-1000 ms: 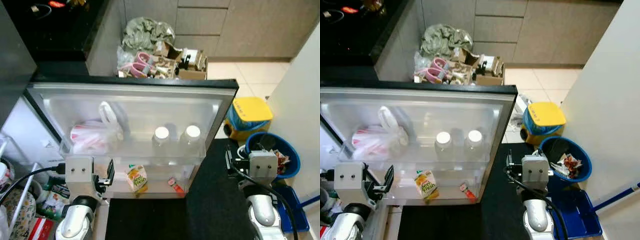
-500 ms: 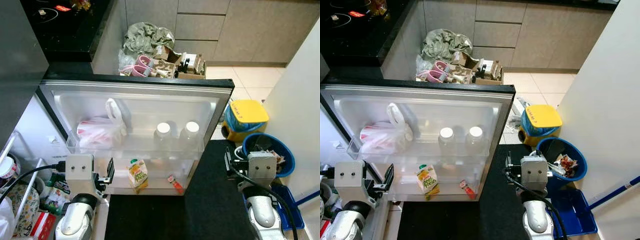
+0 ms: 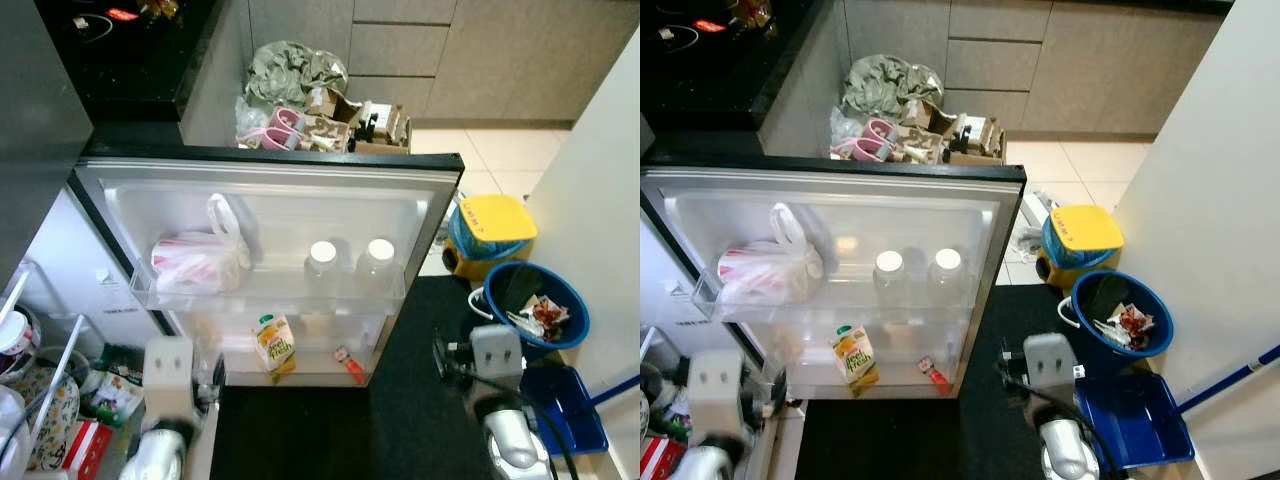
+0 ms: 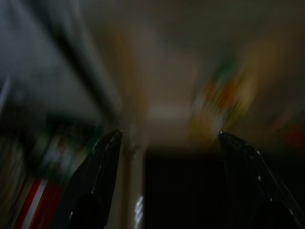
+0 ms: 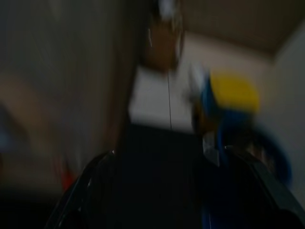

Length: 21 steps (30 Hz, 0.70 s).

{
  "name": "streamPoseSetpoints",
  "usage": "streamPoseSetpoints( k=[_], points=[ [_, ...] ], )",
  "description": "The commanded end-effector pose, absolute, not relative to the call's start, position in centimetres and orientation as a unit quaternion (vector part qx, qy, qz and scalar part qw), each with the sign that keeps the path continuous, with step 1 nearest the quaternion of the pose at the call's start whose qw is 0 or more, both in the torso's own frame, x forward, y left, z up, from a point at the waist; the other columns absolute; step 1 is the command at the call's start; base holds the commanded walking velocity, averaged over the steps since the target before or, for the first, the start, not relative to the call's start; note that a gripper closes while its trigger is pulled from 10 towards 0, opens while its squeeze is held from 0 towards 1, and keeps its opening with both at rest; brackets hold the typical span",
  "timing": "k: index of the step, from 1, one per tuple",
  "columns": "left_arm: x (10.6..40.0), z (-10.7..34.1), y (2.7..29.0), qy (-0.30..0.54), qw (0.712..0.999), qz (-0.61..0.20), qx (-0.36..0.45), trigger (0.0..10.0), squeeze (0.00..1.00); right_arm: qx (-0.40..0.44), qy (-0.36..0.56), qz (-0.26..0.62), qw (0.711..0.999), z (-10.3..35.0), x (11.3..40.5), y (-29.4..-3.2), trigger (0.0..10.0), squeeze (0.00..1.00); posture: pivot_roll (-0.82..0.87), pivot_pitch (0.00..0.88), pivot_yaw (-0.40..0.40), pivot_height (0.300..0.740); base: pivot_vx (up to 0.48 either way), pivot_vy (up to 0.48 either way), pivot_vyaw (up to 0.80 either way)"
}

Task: Restocking fridge

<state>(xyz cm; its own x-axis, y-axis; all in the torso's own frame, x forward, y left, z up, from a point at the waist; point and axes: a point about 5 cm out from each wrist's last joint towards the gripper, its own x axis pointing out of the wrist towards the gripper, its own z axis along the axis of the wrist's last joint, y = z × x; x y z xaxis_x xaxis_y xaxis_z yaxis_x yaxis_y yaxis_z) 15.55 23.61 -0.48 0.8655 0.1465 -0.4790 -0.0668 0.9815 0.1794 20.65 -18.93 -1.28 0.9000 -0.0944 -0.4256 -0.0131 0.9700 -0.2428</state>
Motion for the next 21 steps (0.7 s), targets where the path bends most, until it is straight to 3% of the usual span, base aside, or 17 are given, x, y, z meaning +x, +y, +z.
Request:
streamPoseSetpoints(
  k=[1, 7, 13, 18, 21],
  points=[
    [13.9, -1.9, 24.8, 0.292, 0.949, 0.069, 0.100, 10.0, 0.00, -0.111, 0.231, -0.040, 0.966, -1.7, 20.3, -20.0, 10.0, 0.00, 0.05, 0.027, -0.071, 0.740, 0.000, 0.000, 0.00],
    [8.8, -5.8, 26.6, 0.419, 0.899, 0.079, 0.099, 10.0, 0.00, -0.142, 0.286, 0.058, 0.946, -3.7, 19.2, -20.2, 10.0, 0.00, 0.04, 0.025, -0.072, 0.740, 0.000, 0.000, 0.00],
    [8.3, -6.9, 26.2, 0.434, 0.893, 0.074, 0.088, 10.0, 0.00, -0.148, 0.362, 0.100, 0.915, -6.5, 17.0, -20.1, 10.0, 0.00, 0.05, 0.020, -0.072, 0.740, 0.000, 0.000, 0.00],
    [9.0, -8.3, 25.0, 0.443, 0.891, 0.055, 0.081, 10.0, 0.00, -0.138, 0.482, 0.045, 0.864, -9.6, 12.7, -21.3, 10.0, 0.00, 0.03, 0.016, -0.063, 0.740, 0.000, 0.000, 0.00],
    [9.1, -8.6, 25.0, 0.449, 0.888, 0.057, 0.078, 10.0, 0.00, -0.144, 0.506, 0.048, 0.849, -10.1, 11.5, -21.4, 10.0, 0.00, 0.03, 0.012, -0.058, 0.740, 0.000, 0.000, 0.00]
  ],
)
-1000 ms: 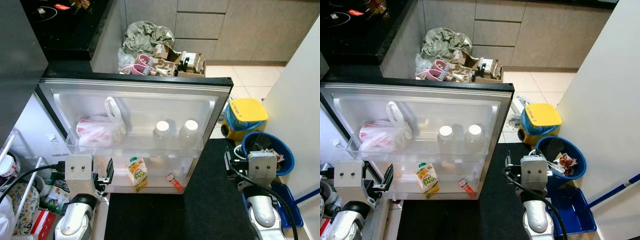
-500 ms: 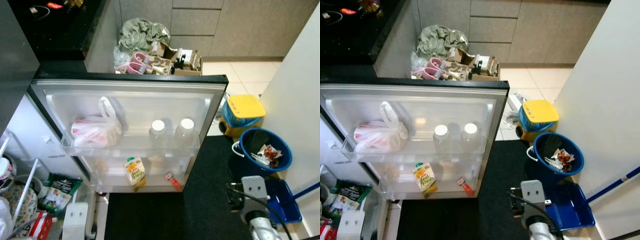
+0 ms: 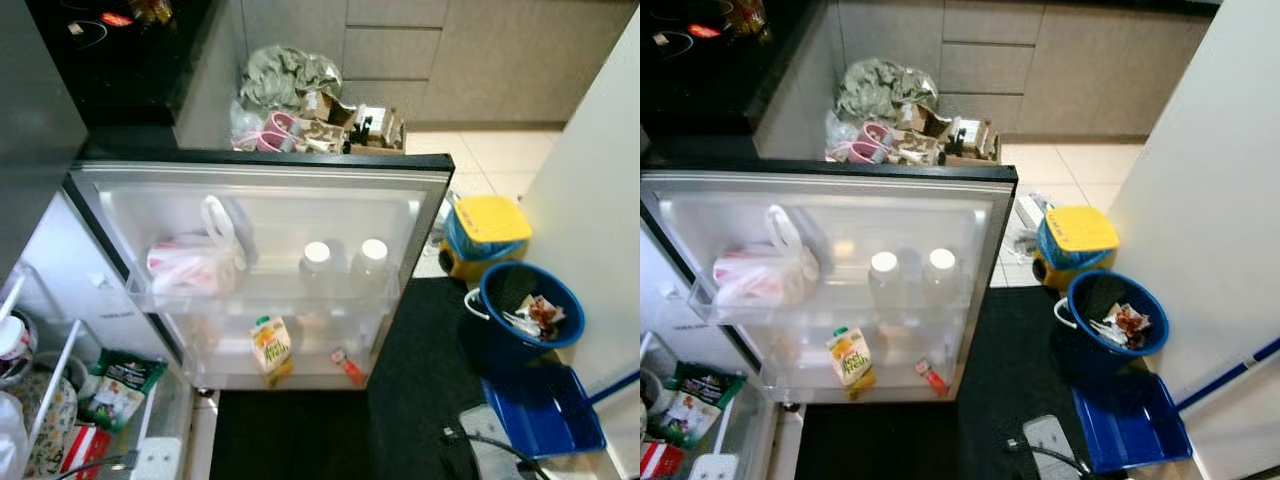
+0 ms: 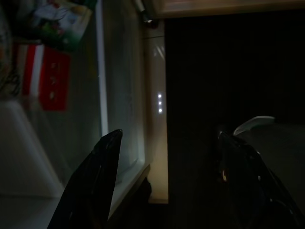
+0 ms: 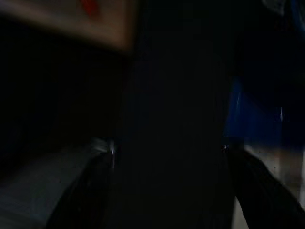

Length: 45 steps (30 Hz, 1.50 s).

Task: Restocking fridge

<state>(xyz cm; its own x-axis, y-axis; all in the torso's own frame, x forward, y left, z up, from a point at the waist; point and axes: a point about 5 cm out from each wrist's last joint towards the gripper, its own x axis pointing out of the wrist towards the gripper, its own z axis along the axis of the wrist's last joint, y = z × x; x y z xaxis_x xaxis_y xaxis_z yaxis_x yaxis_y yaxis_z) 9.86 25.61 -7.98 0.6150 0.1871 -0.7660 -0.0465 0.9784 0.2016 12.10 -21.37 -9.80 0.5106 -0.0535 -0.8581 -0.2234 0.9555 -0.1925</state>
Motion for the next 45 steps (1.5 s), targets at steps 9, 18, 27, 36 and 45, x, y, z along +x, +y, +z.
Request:
streamPoseSetpoints(
  k=[9, 18, 27, 36, 45],
  points=[
    [8.2, -9.4, 26.0, 0.492, 0.864, 0.061, 0.091, 10.0, 0.00, -0.149, 0.491, 0.056, 0.857, -9.9, 12.3, -21.3, 10.0, 0.00, 0.02, 0.000, -0.051, 0.740, 0.000, 0.000, 0.00],
    [7.8, -9.6, 26.6, 0.510, 0.852, 0.059, 0.100, 10.0, 0.00, -0.149, 0.481, 0.052, 0.862, -9.7, 13.2, -21.3, 10.0, 0.00, 0.02, 0.000, -0.051, 0.740, 0.000, 0.000, 0.00],
    [7.7, -9.7, 26.6, 0.512, 0.850, 0.052, 0.116, 10.0, 0.00, -0.158, 0.488, 0.058, 0.857, -9.9, 12.8, -21.1, 10.0, 0.00, 0.03, 0.000, -0.053, 0.740, 0.000, 0.000, 0.00],
    [8.0, -9.7, 26.4, 0.509, 0.850, 0.046, 0.125, 10.0, 0.00, -0.160, 0.488, 0.055, 0.856, -9.9, 12.8, -21.4, 10.0, 0.00, 0.02, 0.000, -0.053, 0.740, 0.000, -0.198, 0.00],
    [8.0, -9.7, 26.4, 0.508, 0.851, 0.046, 0.128, 10.0, 0.00, -0.160, 0.489, 0.057, 0.855, -10.0, 12.6, -21.1, 10.0, 0.00, 0.02, 0.006, -0.052, 0.740, 0.000, -0.399, 0.00]
  ],
)
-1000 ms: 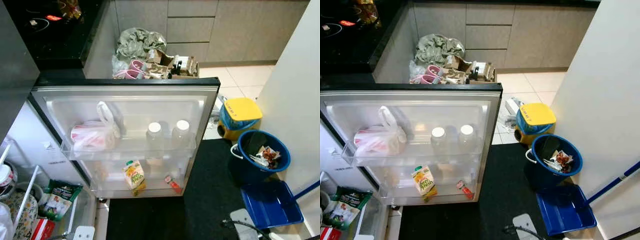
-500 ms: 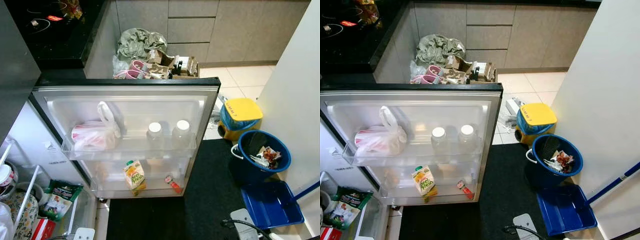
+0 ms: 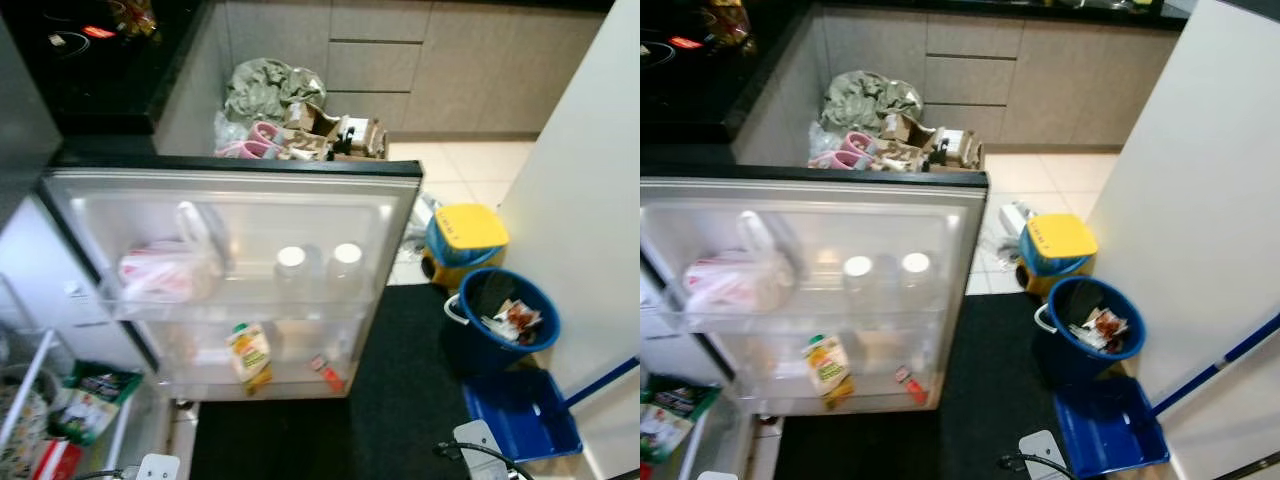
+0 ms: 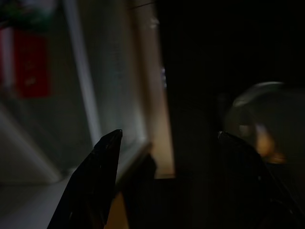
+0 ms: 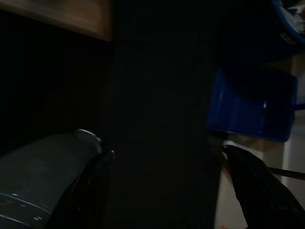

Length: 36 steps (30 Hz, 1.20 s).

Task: Restocking fridge

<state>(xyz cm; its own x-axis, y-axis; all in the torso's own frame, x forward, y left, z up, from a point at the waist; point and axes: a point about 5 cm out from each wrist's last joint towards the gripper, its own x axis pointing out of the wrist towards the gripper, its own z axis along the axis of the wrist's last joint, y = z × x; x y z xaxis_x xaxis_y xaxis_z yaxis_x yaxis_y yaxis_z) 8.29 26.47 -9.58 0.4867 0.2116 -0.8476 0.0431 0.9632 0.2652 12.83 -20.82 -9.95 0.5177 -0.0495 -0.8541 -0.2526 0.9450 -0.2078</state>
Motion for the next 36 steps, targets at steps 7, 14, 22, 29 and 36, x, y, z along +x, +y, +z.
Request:
streamPoseSetpoints(
  k=[7, 14, 22, 29, 36],
  points=[
    [7.92, -9.71, 26.34, 0.509, 0.850, 0.046, 0.130, 10.0, 0.00, -0.161, 0.492, 0.056, 0.854, -10.04, 12.39, -21.16, 10.0, 0.00, 0.02, 0.008, -0.053, 0.740, 0.000, -0.329, 0.00],
    [8.00, -9.72, 26.28, 0.508, 0.850, 0.045, 0.131, 10.0, 0.00, -0.162, 0.491, 0.056, 0.854, -10.03, 12.45, -21.13, 10.0, 0.00, 0.02, 0.009, -0.054, 0.740, 0.000, -0.355, 0.00],
    [7.99, -9.72, 26.26, 0.507, 0.851, 0.045, 0.130, 10.0, 0.00, -0.171, 0.489, 0.059, 0.853, -10.01, 12.49, -21.16, 10.0, 0.00, 0.02, 0.009, -0.054, 0.740, 0.000, -0.221, 0.10],
    [8.02, -9.71, 26.27, 0.507, 0.851, 0.047, 0.129, 10.0, 0.00, -0.181, 0.488, 0.055, 0.852, -9.97, 12.51, -21.39, 10.0, 0.00, 0.02, 0.010, -0.053, 0.740, 0.000, 0.000, 0.76],
    [8.10, -9.69, 26.30, 0.507, 0.851, 0.043, 0.131, 10.0, 0.00, -0.183, 0.489, 0.054, 0.851, -10.00, 12.46, -21.34, 10.0, 0.00, 0.04, 0.004, -0.041, 0.740, 0.000, 0.000, 0.80]
  ],
)
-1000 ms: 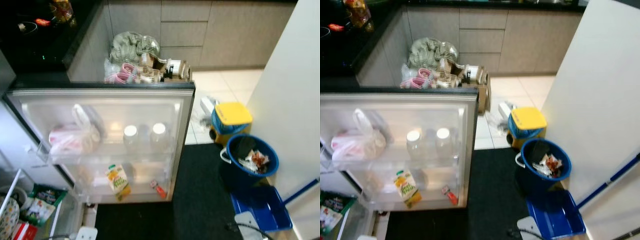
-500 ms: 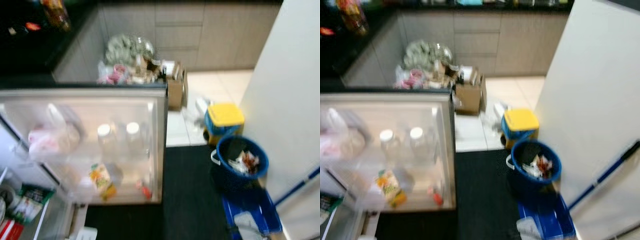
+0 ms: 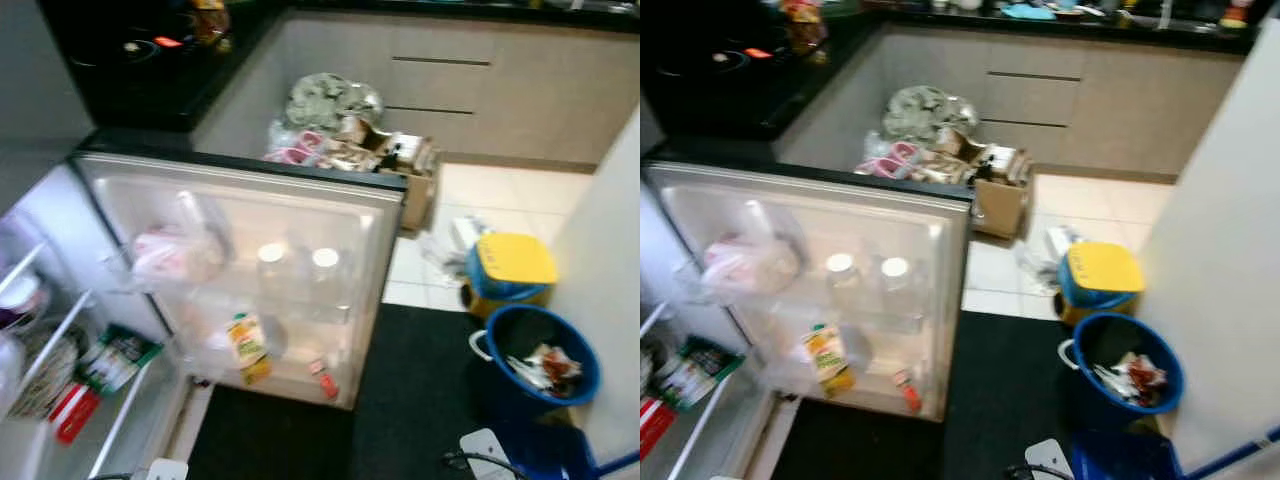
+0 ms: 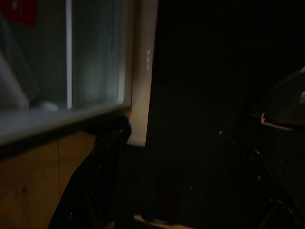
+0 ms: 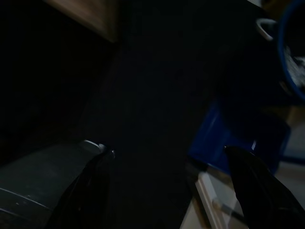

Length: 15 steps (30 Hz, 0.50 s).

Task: Restocking fridge

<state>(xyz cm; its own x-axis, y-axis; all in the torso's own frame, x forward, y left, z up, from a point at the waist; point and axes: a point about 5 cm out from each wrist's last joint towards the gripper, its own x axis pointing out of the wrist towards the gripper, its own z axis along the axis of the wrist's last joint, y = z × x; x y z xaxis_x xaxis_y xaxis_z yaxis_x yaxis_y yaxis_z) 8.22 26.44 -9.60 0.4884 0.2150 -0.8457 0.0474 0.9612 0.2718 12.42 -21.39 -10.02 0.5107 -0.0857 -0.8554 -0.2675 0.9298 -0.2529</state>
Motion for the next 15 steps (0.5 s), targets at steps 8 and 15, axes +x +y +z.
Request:
streamPoseSetpoints(
  k=[8, 15],
  points=[
    [8.20, -9.67, 26.32, 0.507, 0.851, 0.042, 0.133, 10.0, 0.00, -0.184, 0.492, 0.051, 0.849, -10.07, 12.34, -21.29, 10.0, 0.00, 0.03, 0.000, -0.037, 0.740, 0.000, 0.000, 0.80],
    [8.25, -9.66, 26.31, 0.506, 0.851, 0.041, 0.134, 10.0, 0.00, -0.185, 0.493, 0.050, 0.849, -10.08, 12.34, -21.30, 10.0, 0.00, 0.04, 0.000, -0.036, 0.740, 0.000, 0.000, 0.80]
  ],
)
